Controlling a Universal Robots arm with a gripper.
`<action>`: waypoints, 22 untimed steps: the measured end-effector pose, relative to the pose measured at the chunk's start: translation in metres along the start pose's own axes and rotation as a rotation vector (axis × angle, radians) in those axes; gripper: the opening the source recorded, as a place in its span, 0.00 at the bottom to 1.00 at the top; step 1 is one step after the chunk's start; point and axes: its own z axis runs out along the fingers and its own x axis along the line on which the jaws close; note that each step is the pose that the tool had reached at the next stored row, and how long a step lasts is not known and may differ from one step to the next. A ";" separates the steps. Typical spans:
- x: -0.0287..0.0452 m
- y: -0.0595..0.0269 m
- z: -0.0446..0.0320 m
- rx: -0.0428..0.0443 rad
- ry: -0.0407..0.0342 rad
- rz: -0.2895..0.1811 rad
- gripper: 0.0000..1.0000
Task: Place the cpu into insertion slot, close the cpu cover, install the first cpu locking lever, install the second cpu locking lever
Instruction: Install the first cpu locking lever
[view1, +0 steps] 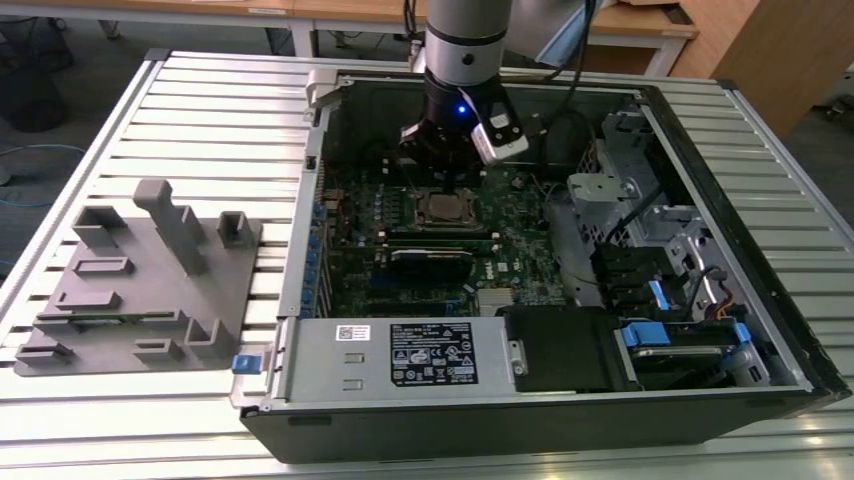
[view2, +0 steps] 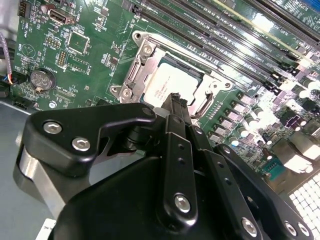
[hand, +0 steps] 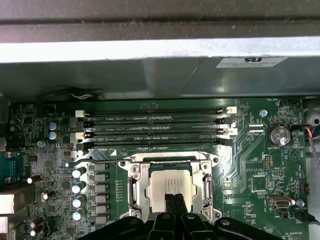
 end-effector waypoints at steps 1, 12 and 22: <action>0.0000 0.0000 -0.0001 0.0002 0.0001 0.000 0.11; -0.0002 0.0001 -0.0037 0.0002 0.0001 0.000 0.11; -0.0003 0.0002 -0.0058 0.0004 0.0002 0.000 0.11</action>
